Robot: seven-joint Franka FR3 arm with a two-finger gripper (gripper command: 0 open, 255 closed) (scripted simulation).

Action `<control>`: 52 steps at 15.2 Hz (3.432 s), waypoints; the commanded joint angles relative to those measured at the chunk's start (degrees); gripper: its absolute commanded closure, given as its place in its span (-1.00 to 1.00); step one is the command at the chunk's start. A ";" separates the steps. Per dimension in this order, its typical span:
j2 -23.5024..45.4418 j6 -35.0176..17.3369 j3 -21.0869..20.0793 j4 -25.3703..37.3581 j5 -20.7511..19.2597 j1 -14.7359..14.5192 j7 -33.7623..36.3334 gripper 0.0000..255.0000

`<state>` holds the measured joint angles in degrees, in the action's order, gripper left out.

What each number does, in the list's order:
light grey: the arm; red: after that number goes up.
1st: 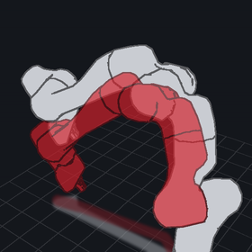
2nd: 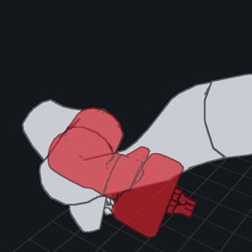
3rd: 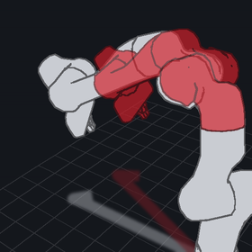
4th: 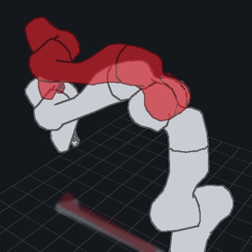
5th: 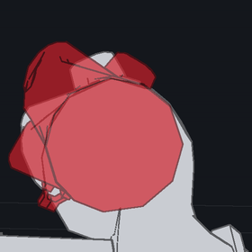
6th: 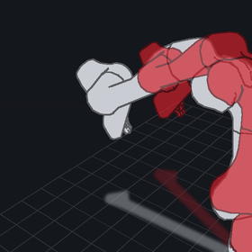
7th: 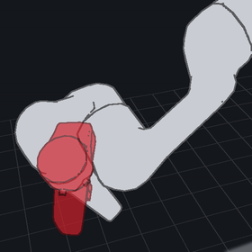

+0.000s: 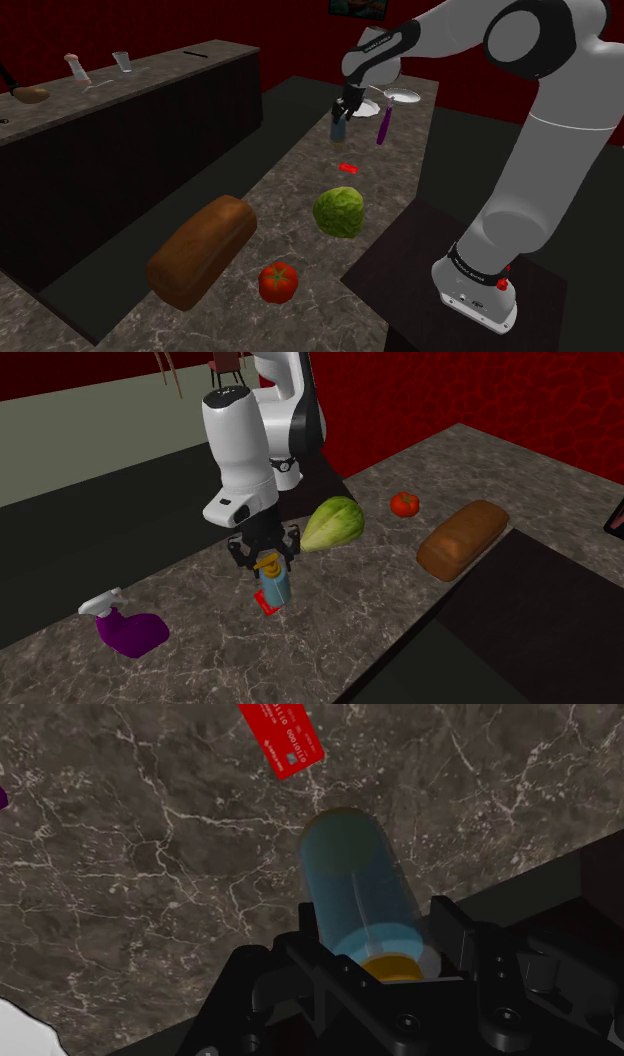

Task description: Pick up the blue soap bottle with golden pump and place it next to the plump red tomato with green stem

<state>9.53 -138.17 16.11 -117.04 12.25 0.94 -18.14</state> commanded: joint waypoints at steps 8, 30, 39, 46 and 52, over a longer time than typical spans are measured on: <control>-3.19 6.31 0.46 3.39 -2.32 -0.28 2.05 1.00; -17.29 14.52 -2.64 -1.17 -9.27 -3.40 12.38 1.00; -31.23 13.83 -10.35 -15.32 -12.63 -6.13 24.59 1.00; -40.02 15.19 -17.41 -22.73 -11.99 -8.87 33.85 1.00; -45.72 17.08 -24.07 -26.51 -9.75 -12.04 41.89 1.00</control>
<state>-35.73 -121.28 -6.74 -143.26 2.08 -10.55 22.23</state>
